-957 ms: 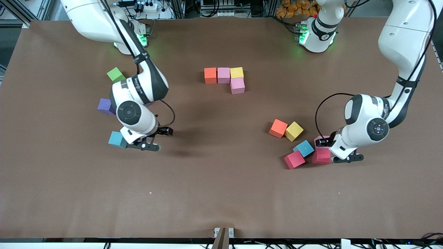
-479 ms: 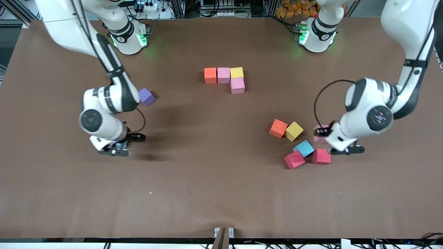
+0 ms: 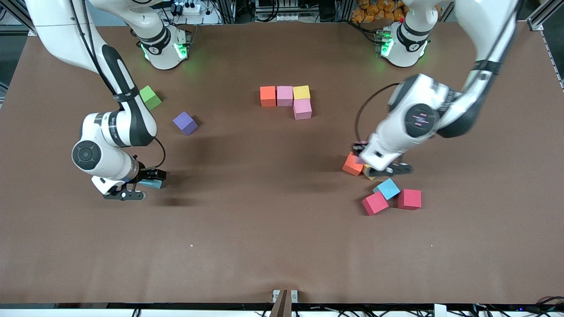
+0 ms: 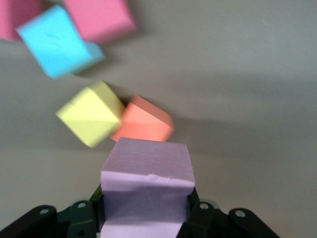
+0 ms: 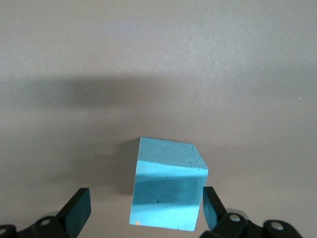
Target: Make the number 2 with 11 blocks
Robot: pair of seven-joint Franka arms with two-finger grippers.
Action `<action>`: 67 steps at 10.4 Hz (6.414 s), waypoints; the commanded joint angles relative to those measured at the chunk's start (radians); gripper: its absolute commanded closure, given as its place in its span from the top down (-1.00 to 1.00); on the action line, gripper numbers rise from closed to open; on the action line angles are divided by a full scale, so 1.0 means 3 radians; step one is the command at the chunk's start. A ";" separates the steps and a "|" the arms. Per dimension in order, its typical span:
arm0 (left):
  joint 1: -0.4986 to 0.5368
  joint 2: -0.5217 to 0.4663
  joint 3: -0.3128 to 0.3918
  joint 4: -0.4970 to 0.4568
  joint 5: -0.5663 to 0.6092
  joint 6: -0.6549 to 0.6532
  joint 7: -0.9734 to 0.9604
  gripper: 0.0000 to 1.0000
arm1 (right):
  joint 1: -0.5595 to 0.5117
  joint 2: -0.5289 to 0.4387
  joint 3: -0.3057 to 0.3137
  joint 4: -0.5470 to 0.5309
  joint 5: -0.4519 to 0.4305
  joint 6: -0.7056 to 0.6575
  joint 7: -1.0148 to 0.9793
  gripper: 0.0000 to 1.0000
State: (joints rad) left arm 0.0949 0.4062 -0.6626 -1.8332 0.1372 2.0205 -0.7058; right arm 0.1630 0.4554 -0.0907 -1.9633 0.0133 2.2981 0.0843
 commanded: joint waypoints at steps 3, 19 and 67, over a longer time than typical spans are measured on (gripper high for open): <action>-0.0250 0.0124 0.0005 -0.0152 0.0003 0.0131 -0.0204 -1.00 | -0.0175 0.0000 0.0062 -0.0149 -0.0055 0.0162 -0.0209 1.00; -0.0888 0.0548 0.0071 -0.0685 0.0693 0.1226 -0.1293 -1.00 | -0.0221 0.0180 0.0067 -0.0103 0.0293 0.0337 -0.0260 -0.67; 0.0174 0.0645 0.0000 -0.0142 0.0632 0.0704 -0.3569 1.00 | 0.2504 0.0665 0.0440 0.0715 0.0048 0.0219 -0.2337 -0.29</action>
State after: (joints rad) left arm 0.1425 0.6016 -0.6598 -1.8503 0.3237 2.2036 -1.7479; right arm 0.9044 0.6255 0.0486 -1.7824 0.0470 2.3668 -0.6402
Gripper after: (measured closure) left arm 0.026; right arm 0.467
